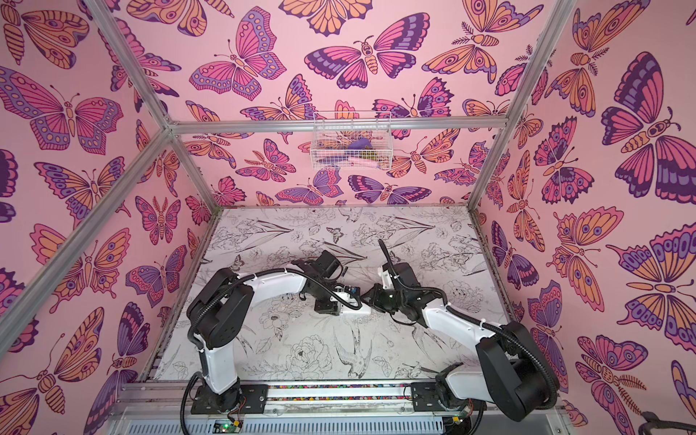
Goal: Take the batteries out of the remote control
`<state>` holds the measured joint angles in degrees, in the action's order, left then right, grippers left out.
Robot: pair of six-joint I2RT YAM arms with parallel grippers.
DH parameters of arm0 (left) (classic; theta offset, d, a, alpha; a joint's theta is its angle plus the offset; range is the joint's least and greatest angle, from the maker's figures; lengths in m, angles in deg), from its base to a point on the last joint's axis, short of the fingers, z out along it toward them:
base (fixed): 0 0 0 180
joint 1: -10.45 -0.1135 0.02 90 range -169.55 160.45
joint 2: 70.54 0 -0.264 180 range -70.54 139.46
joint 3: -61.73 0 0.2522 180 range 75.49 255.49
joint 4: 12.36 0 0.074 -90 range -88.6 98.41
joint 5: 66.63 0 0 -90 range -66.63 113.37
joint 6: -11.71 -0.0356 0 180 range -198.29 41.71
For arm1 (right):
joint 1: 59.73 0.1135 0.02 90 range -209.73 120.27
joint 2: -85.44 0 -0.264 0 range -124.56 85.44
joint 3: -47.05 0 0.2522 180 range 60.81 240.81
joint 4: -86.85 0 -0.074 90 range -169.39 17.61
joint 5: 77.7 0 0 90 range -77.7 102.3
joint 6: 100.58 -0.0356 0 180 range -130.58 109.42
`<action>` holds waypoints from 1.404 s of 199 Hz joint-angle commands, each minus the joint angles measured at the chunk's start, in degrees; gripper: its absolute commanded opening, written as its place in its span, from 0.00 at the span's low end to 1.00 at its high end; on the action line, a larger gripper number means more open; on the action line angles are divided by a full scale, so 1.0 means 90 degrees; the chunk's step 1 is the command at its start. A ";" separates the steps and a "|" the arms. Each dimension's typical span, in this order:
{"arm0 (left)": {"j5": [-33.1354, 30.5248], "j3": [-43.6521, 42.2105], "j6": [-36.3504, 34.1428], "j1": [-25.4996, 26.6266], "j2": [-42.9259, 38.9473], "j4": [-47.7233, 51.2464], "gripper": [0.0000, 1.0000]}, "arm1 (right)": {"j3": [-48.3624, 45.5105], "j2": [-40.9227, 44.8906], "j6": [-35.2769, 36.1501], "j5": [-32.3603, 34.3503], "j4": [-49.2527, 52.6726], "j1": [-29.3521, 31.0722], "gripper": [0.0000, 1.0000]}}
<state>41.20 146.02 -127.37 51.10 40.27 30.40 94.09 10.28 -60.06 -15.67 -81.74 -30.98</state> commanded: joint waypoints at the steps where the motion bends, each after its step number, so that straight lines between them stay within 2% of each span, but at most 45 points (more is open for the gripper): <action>1: 0.0585 0.0172 0.0811 0.0120 0.0382 -0.0127 0.44 | -0.0033 0.0165 -0.0021 -0.0072 0.0022 0.0009 0.00; 25: 0.0640 -0.0010 0.0939 0.0142 0.0388 -0.0431 0.46 | -0.0138 0.0232 -0.0244 -0.0113 -0.0168 0.0008 0.00; 65: 0.0481 -0.0541 0.0771 0.0124 0.0318 -0.0854 0.61 | 0.0012 0.0124 -0.0127 -0.0108 -0.0016 0.0008 0.00; 115: 0.0549 -0.0719 0.0727 0.0055 0.0293 -0.1073 0.65 | 0.0099 -0.0105 -0.0210 -0.0031 -0.0107 0.0008 0.00; 162: 0.0648 -0.0746 0.0960 0.0018 0.0251 -0.1063 0.62 | 0.0199 -0.0267 -0.0210 0.0145 -0.0054 -0.0011 0.00; 205: 0.0755 -0.0583 0.1426 -0.0024 0.0164 -0.0649 0.74 | 0.0231 -0.0390 -0.0220 0.0235 -0.0085 -0.0079 0.00; 226: 0.0843 -0.0621 0.1410 0.0000 0.0101 -0.0604 0.72 | 0.0238 -0.0409 -0.0122 0.0217 -0.0069 -0.0097 0.00; 252: 0.0732 -0.0609 0.1403 0.0118 0.0177 -0.0622 0.61 | 0.0164 -0.0270 -0.0203 0.0263 -0.0054 -0.0148 0.00; 280: 0.0674 -0.0672 0.1766 0.0123 0.0324 -0.1047 0.54 | 0.0109 0.0059 -0.0044 0.0255 0.0140 -0.0298 0.00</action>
<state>48.41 141.97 -114.93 51.60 40.55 17.85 94.55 7.90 -61.52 -14.09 -81.65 -32.29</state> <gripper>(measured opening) 0.565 0.165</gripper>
